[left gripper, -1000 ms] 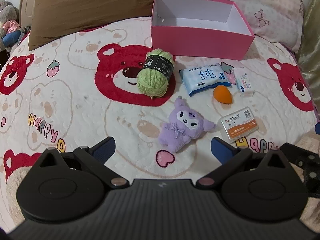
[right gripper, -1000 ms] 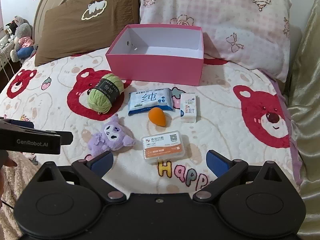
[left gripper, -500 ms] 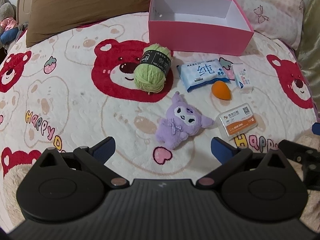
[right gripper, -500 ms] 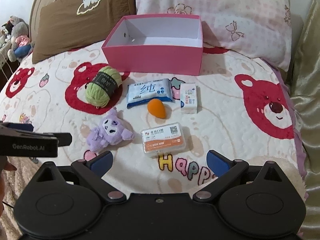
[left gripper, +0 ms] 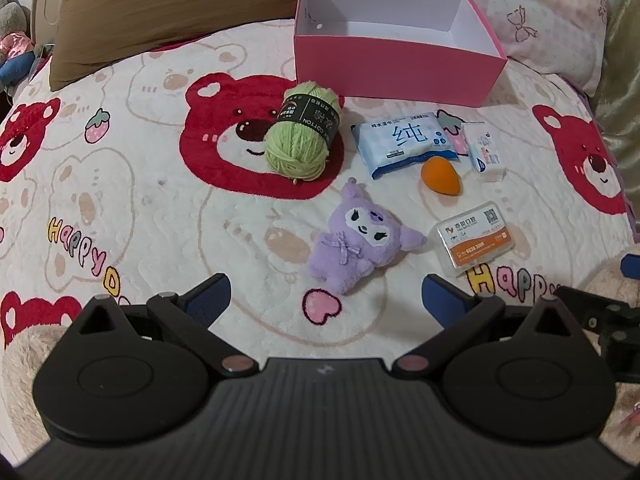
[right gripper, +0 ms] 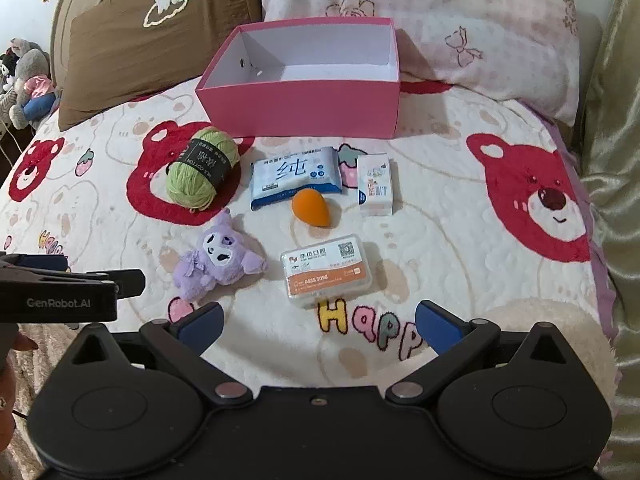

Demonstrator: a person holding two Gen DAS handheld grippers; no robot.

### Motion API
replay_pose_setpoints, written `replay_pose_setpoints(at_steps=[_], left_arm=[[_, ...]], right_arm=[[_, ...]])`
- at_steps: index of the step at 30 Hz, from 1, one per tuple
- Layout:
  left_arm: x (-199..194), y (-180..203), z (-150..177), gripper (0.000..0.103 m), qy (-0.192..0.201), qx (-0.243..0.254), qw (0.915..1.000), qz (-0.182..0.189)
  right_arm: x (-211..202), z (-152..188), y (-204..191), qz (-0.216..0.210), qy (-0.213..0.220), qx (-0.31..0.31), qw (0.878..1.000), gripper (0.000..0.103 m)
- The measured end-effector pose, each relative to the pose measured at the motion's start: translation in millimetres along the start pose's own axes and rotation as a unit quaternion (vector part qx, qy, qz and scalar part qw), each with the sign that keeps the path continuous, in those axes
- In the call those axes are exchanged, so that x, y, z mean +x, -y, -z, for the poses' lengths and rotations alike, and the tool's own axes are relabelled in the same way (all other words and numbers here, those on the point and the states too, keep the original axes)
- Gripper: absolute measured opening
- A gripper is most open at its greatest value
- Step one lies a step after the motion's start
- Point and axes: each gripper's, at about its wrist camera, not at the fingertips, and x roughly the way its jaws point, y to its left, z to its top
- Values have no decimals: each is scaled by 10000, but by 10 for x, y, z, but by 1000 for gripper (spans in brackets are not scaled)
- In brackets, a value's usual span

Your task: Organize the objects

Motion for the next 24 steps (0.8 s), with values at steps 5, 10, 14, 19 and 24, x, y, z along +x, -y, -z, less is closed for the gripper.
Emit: replay_pose_setpoints(at_steps=[5,10,14,19,24], left_arm=[[4,-6,6,103,-10,-22,10000,2],[16,-10,22,103,-14,-28,10000,7],[30,-20,26,103,-32,-50,10000,10],[31,-19,28,103,-33,-52,10000,7],[37,-14,27,103,-40,-59,10000,5]], right_arm=[[28,1,22,-49,-101,69,9999,103],[28,-3,15,-84,-111,75,9999,103],[11,-7,-3,65,-38,18,10000,103],[-2,-6,8,29,-36,37,10000,103],[11,18,-31,32,-101,-65,9999,103]])
